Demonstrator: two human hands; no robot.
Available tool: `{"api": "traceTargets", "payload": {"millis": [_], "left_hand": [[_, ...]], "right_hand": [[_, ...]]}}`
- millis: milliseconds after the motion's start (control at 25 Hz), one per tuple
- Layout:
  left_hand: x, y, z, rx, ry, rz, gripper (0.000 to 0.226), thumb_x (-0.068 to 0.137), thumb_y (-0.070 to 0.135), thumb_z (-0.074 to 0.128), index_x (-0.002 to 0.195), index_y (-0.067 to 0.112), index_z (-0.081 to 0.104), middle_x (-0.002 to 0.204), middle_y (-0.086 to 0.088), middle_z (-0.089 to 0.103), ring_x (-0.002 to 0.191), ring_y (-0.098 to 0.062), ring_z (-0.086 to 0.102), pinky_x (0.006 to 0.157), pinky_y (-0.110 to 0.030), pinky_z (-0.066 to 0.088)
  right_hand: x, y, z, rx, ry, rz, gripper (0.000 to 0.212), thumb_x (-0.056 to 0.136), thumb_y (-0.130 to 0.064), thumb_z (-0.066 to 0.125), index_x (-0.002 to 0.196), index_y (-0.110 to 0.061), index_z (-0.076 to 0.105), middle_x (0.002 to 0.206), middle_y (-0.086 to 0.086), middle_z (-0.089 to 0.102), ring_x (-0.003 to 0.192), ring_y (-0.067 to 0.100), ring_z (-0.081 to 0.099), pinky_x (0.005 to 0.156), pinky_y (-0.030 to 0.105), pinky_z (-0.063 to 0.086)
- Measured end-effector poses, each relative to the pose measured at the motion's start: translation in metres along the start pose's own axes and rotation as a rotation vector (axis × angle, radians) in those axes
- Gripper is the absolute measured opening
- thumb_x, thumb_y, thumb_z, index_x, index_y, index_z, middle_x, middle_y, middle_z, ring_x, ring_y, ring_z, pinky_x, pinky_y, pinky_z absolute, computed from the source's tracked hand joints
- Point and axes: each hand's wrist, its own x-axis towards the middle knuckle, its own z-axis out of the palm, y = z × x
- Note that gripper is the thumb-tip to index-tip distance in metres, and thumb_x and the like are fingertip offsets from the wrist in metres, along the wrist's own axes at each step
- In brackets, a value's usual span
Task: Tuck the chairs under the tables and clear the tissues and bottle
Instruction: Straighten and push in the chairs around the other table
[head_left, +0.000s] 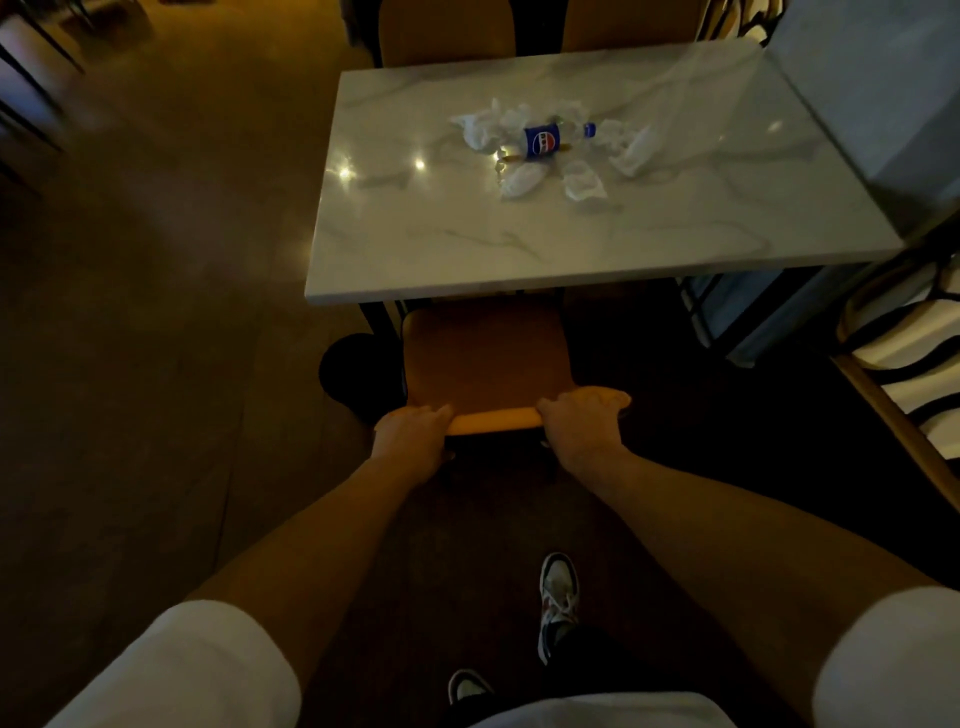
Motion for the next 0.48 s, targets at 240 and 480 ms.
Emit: {"api": "traceTargets", "payload": {"millis": [240, 480], "left_hand": [[0.029, -0.007, -0.015, -0.005, 0.005, -0.024, 0.047, 0.088, 0.037, 0.069, 0.13, 0.031, 0.048, 0.11, 0.004, 0.062, 0.097, -0.016, 0.062, 0.082, -0.038, 0.055], [0.063, -0.016, -0.03, 0.027, 0.002, -0.034, 0.05, 0.089, 0.04, 0.068, 0.133, 0.031, 0.047, 0.112, 0.003, 0.063, 0.097, -0.018, 0.063, 0.079, -0.038, 0.055]], "right_hand": [[0.036, 0.004, -0.016, 0.024, -0.032, 0.003, 0.034, 0.09, -0.032, 0.064, 0.122, -0.026, 0.054, 0.11, 0.006, 0.061, 0.114, 0.04, 0.056, 0.098, 0.077, 0.031], [0.072, 0.01, -0.034, 0.041, -0.029, -0.01, 0.034, 0.092, -0.029, 0.063, 0.125, -0.027, 0.055, 0.111, 0.005, 0.062, 0.114, 0.042, 0.056, 0.098, 0.079, 0.03]]}}
